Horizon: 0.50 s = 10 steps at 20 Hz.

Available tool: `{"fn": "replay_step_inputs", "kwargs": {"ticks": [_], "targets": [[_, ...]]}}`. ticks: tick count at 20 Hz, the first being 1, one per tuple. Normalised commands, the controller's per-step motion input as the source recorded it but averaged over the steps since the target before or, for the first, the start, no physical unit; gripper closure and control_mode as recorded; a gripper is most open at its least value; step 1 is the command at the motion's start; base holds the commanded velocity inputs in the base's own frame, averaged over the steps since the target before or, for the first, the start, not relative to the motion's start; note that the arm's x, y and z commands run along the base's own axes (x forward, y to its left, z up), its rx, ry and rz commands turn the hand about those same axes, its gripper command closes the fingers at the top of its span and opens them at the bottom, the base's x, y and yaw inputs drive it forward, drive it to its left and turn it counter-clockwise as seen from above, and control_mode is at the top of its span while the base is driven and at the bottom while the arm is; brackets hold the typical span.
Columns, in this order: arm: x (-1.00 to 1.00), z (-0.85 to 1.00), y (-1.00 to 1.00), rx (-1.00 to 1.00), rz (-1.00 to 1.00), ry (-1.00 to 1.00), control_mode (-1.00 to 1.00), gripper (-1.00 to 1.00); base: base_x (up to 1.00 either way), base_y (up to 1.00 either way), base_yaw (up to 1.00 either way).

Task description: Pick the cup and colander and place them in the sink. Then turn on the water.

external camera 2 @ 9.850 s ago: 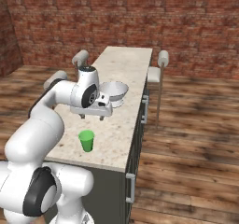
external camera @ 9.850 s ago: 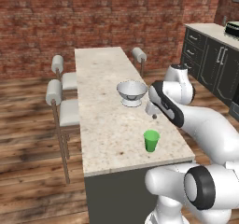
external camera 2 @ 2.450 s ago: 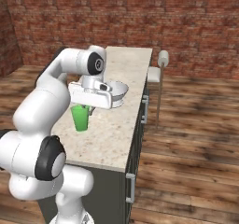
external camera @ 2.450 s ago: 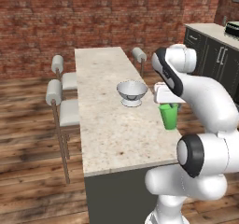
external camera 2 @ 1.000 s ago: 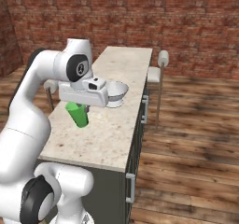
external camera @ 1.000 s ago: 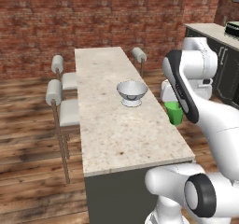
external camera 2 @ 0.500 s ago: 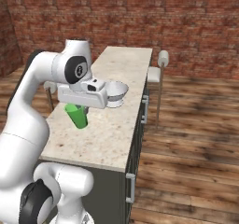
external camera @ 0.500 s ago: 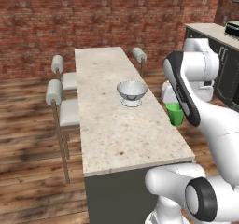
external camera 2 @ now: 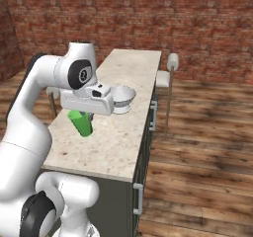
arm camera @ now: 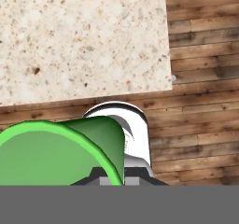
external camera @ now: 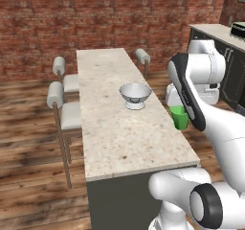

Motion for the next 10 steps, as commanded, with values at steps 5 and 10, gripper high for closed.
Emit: {"fn": "replay_step_inputs", "kwargs": {"ticks": [5, 10], "targets": [[0.0, 0.0, 0.0, 0.0, 0.0, 0.0, 1.0, 1.0, -0.32, -0.26, -0.01], [0.0, 0.0, 0.0, 0.0, 0.0, 0.0, 1.0, 1.0, -0.34, -0.47, -0.13]]}}
